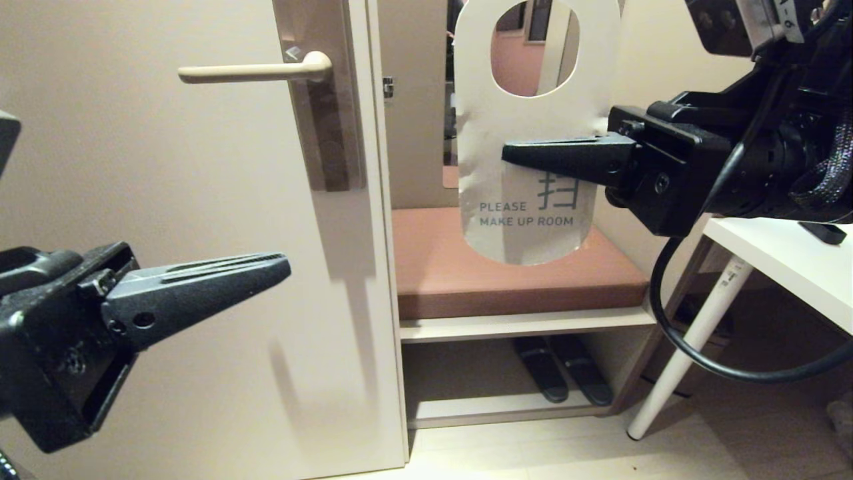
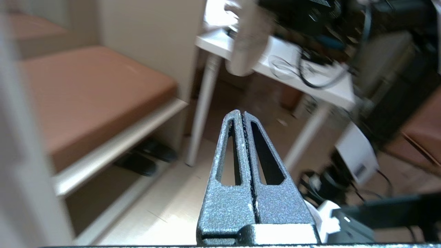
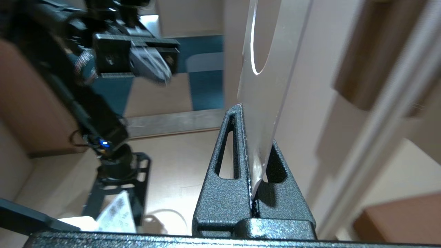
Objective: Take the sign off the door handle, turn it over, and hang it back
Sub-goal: Hand it to the other hand
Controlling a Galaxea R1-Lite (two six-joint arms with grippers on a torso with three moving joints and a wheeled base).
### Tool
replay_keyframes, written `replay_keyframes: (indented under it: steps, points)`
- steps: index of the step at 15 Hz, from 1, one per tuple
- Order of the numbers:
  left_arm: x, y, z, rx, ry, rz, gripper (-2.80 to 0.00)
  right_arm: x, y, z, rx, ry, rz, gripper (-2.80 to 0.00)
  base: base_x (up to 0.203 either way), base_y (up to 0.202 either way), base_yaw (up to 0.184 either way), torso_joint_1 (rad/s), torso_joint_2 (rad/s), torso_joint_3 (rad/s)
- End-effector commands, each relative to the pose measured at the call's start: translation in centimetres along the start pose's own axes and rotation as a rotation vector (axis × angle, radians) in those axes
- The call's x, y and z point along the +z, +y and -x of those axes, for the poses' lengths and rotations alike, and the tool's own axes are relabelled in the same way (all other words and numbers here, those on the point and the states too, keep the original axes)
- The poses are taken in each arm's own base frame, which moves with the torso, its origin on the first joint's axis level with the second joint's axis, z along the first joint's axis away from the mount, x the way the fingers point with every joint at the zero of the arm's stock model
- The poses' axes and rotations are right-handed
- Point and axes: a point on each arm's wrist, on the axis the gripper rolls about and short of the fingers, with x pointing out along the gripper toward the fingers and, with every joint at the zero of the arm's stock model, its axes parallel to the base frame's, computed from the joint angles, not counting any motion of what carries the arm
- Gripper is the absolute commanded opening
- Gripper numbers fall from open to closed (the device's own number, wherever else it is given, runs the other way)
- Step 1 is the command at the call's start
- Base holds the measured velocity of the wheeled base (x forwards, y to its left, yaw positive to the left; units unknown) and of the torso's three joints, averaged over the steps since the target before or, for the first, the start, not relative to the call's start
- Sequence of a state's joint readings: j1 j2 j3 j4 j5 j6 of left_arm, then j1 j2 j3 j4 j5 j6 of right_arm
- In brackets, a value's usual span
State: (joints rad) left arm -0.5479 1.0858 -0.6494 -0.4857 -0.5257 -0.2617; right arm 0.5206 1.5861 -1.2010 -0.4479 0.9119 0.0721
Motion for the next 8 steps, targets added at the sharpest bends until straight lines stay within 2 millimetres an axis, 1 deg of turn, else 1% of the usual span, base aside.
replay_keyframes:
  steps: [1, 5, 8]
  points:
    - [-0.5, 0.2, -1.0, -0.024, 0.034, 0.016, -2.8, -0.2, 0.3, -1.4, 0.049, 0.002, -0.002, -2.8, 0.0, 0.0, 0.0, 0.0, 0.0, 0.0]
    - [-0.6, 0.1, -1.2, -0.033, 0.033, 0.014, -2.8, -0.1, 0.9, -2.5, 0.089, -0.001, 0.002, -2.8, 0.0, 0.0, 0.0, 0.0, 0.0, 0.0]
    - [-0.7, 0.0, -1.3, -0.044, 0.038, 0.015, -2.8, -0.2, 0.9, -2.8, 0.095, 0.001, 0.001, -2.8, 0.0, 0.0, 0.0, 0.0, 0.0, 0.0]
